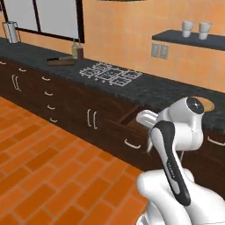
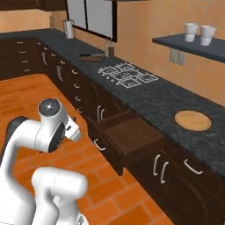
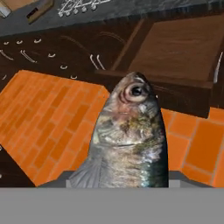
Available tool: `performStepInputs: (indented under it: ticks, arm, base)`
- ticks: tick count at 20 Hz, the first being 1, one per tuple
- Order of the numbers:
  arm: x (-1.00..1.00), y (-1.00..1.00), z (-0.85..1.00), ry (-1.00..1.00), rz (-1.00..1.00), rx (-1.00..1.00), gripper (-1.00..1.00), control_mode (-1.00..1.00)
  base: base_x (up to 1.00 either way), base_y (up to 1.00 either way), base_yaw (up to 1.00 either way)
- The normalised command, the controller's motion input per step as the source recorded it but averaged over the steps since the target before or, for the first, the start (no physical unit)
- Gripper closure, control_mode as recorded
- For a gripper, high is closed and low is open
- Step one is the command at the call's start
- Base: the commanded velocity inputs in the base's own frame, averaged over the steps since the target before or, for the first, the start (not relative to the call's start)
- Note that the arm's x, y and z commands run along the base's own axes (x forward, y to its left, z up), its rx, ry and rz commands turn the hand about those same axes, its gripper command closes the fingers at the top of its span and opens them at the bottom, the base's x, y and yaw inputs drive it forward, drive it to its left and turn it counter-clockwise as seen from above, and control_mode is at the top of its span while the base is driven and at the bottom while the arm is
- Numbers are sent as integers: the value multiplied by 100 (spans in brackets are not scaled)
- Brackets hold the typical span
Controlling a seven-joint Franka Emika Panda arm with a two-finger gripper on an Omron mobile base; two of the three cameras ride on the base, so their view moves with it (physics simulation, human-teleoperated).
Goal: Pick up the knife from the drawer and place it on the cutting board. Then place the meat from the plate to the cutting board.
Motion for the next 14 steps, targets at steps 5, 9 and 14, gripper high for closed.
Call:
performStepInputs:
  ticks: [5, 9, 14]
  arm:
    - [0, 0, 0, 0, 0, 0, 100, 100]
    - [0, 0, 0, 0, 0, 0, 100, 100]
    - [0, 0, 0, 0, 0, 0, 100, 100]
  base:
    - [85, 82, 44]
    - [100, 64, 25]
    - [100, 37, 4]
